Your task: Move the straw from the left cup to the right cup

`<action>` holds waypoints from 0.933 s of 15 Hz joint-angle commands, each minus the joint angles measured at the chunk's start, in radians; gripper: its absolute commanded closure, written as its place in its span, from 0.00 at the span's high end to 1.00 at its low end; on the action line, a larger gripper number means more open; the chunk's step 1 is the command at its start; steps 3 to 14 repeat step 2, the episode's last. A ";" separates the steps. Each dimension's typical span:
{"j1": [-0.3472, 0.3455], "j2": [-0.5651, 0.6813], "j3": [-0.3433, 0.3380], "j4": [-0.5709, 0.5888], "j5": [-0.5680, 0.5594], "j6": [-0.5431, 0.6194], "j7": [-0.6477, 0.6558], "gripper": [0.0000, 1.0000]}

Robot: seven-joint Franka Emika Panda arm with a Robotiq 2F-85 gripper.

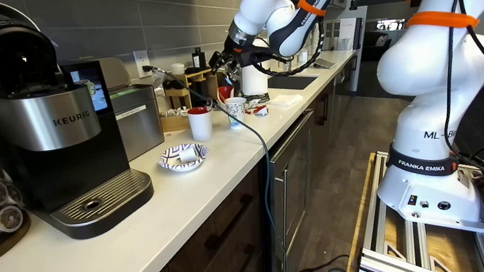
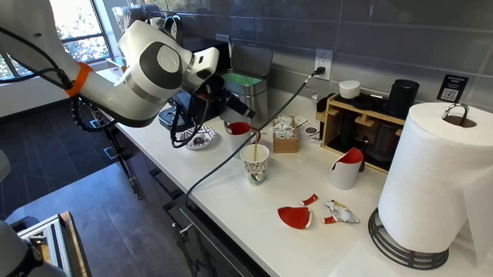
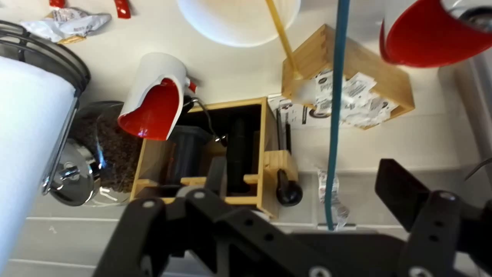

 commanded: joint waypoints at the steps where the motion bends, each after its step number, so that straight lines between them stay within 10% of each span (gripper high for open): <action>1: 0.048 0.006 -0.027 -0.024 0.056 0.000 -0.069 1.00; 14: 0.117 0.014 -0.074 -0.047 0.098 0.000 -0.122 1.00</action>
